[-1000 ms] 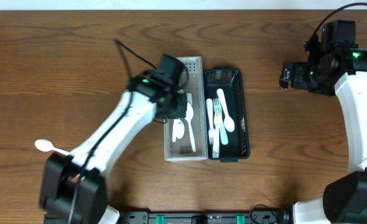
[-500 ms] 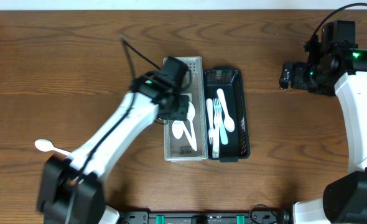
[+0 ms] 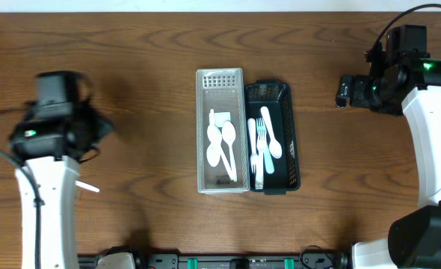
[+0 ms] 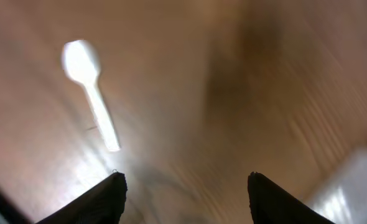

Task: Pack container
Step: 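Move left gripper back left to the last white spoon, then lower left gripper and close it on the last spoon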

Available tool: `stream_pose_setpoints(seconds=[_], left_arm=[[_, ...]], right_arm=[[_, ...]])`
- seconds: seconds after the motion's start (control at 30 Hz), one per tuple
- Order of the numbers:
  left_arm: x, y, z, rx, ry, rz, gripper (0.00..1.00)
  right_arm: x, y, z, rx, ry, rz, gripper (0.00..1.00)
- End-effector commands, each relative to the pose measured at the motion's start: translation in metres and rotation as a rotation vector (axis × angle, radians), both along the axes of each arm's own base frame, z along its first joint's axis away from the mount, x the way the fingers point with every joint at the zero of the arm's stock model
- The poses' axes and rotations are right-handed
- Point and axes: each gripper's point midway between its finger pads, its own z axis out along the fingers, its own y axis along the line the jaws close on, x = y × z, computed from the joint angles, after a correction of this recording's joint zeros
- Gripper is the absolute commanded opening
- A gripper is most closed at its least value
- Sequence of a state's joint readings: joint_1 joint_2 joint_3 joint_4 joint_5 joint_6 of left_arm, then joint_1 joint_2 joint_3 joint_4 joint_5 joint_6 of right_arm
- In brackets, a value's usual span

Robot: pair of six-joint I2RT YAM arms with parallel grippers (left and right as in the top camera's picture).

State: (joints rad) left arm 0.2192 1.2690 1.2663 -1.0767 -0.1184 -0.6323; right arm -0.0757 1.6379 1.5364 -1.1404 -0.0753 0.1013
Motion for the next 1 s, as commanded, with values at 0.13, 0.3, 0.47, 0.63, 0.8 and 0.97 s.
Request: stream_pose_setpoints(seconds=[0.13, 0.3, 0.47, 0.63, 0.8, 0.97], left_arm=[[-0.038, 0.059, -0.077, -0.126, 0.142, 0.37, 0.77], [-0.054, 0.077, -0.125, -0.18, 0.233, 0.456, 0.82], [-0.051, 0.087, -0.163, -0.229, 0.299, 0.387, 0.82], [-0.041, 0.086, -0.191, -0.317, 0.3, 0.347, 0.82], [-0.04, 0.086, -0.208, -0.344, 0.319, 0.348, 0.82], [-0.035, 0.09, -0.215, -0.331, 0.316, 0.3, 0.82]], right_arm=[[-0.001, -0.003, -0.003, -0.003, 0.01, 0.003, 0.99], [-0.001, -0.003, -0.003, -0.003, 0.01, 0.003, 0.99], [-0.001, -0.003, -0.004, -0.003, 0.013, 0.003, 0.99], [-0.001, -0.003, -0.004, -0.004, 0.013, 0.003, 0.99], [-0.001, -0.003, -0.004, -0.004, 0.013, 0.003, 0.99], [-0.001, -0.003, -0.004, -0.004, 0.012, 0.003, 0.99]])
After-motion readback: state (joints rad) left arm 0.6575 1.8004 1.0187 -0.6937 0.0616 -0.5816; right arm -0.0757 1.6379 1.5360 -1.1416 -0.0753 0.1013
